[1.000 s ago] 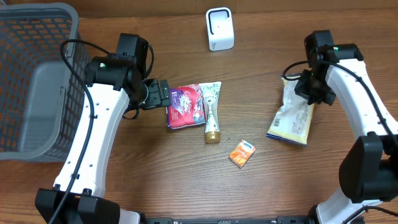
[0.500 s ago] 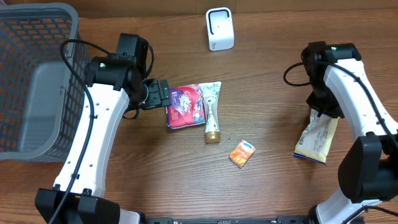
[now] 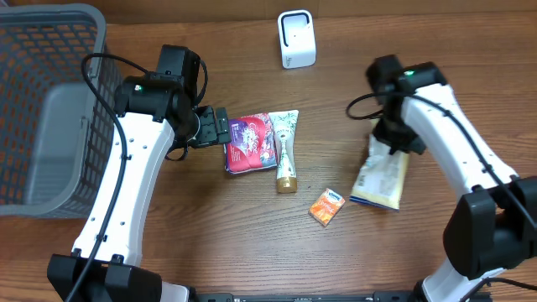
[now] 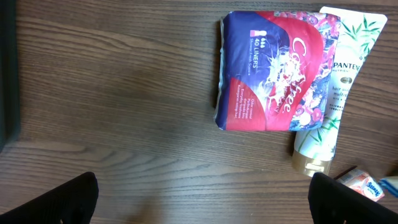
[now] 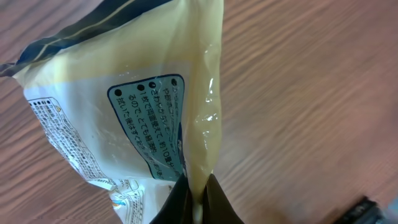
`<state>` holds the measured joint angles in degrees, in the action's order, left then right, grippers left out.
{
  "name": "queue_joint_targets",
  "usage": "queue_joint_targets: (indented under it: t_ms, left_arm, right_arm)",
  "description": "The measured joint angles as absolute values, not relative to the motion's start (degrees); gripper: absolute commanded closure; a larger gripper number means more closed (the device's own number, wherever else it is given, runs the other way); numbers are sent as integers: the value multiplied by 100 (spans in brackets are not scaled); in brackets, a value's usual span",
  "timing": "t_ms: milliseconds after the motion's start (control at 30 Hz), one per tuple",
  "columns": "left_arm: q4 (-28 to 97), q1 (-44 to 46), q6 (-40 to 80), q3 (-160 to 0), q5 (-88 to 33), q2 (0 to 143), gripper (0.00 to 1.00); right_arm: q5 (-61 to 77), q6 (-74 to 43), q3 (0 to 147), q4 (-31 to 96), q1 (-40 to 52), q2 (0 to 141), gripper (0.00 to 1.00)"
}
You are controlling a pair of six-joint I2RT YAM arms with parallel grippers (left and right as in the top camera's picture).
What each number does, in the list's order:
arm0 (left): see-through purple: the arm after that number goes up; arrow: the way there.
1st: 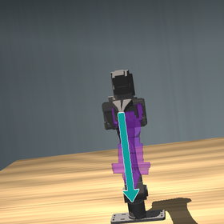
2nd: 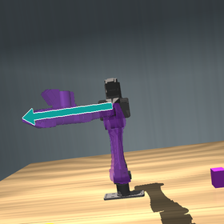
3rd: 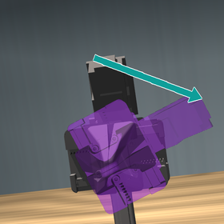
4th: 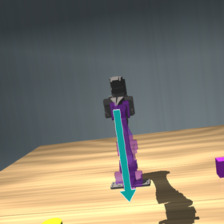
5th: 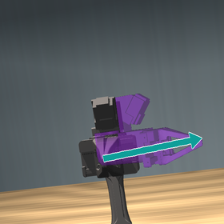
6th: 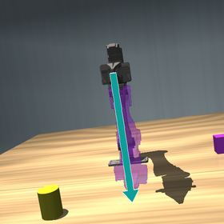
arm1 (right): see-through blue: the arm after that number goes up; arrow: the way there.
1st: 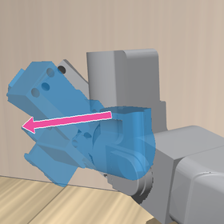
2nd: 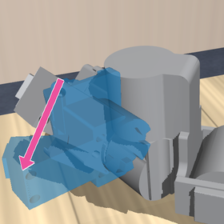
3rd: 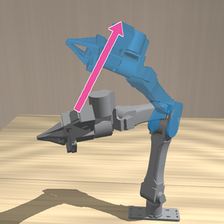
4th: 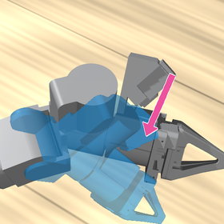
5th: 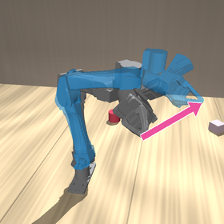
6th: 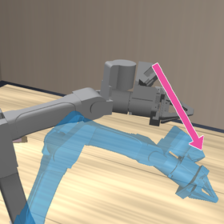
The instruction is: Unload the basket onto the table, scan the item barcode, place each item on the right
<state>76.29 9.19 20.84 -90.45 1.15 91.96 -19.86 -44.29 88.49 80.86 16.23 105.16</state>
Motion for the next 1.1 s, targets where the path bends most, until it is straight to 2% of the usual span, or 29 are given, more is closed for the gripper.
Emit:
queue_joint_targets:
  t_ms: [333,600,833,933,967,1033,1100]
  left_arm:
    - [7629,919,2084,-9045,117,9196,0]
    - [7629,919,2084,-9045,117,9196,0]
    - [7631,919,2084,-9045,115,9196,0]
    - [7629,919,2084,-9045,117,9196,0]
    - [7629,919,2084,-9045,115,9196,0]
    - [7629,919,2084,-9045,117,9196,0]
    - [7629,919,2084,-9045,117,9196,0]
  right_arm:
    - [-1321,-4429,8849,7529,2381,10516,96]
    - [-499,-4213,9024,7494,2414,10516,96]
    - [545,-3747,9194,6917,2414,10516,94]
    - [860,-3664,9194,6801,2414,10516,81]
    - [939,-3621,9194,6788,2414,10516,80]
    - [1044,-3581,9194,6768,2414,10516,73]
    - [1114,-3476,9194,6757,2414,10516,54]
